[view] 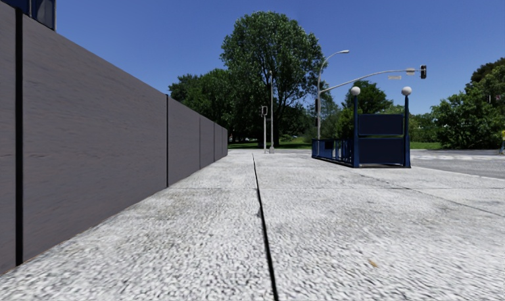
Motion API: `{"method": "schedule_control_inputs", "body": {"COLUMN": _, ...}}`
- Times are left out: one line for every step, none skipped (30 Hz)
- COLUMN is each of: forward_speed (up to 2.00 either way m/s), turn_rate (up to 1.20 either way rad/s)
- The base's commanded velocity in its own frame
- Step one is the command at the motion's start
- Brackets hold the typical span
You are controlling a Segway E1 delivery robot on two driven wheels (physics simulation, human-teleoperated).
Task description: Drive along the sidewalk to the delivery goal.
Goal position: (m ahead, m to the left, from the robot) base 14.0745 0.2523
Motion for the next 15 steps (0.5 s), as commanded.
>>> {"method": "schedule_control_inputs", "body": {"forward_speed": 2.00, "turn_rate": 0.00}}
{"method": "schedule_control_inputs", "body": {"forward_speed": 2.00, "turn_rate": 0.00}}
{"method": "schedule_control_inputs", "body": {"forward_speed": 2.00, "turn_rate": 0.00}}
{"method": "schedule_control_inputs", "body": {"forward_speed": 2.00, "turn_rate": 0.00}}
{"method": "schedule_control_inputs", "body": {"forward_speed": 2.00, "turn_rate": 0.00}}
{"method": "schedule_control_inputs", "body": {"forward_speed": 2.00, "turn_rate": 0.00}}
{"method": "schedule_control_inputs", "body": {"forward_speed": 2.00, "turn_rate": 0.00}}
{"method": "schedule_control_inputs", "body": {"forward_speed": 2.00, "turn_rate": 0.00}}
{"method": "schedule_control_inputs", "body": {"forward_speed": 2.00, "turn_rate": 0.00}}
{"method": "schedule_control_inputs", "body": {"forward_speed": 2.00, "turn_rate": 0.00}}
{"method": "schedule_control_inputs", "body": {"forward_speed": 2.00, "turn_rate": 0.00}}
{"method": "schedule_control_inputs", "body": {"forward_speed": 2.00, "turn_rate": 0.00}}
{"method": "schedule_control_inputs", "body": {"forward_speed": 2.00, "turn_rate": 0.00}}
{"method": "schedule_control_inputs", "body": {"forward_speed": 2.00, "turn_rate": 0.00}}
{"method": "schedule_control_inputs", "body": {"forward_speed": 2.00, "turn_rate": 0.00}}
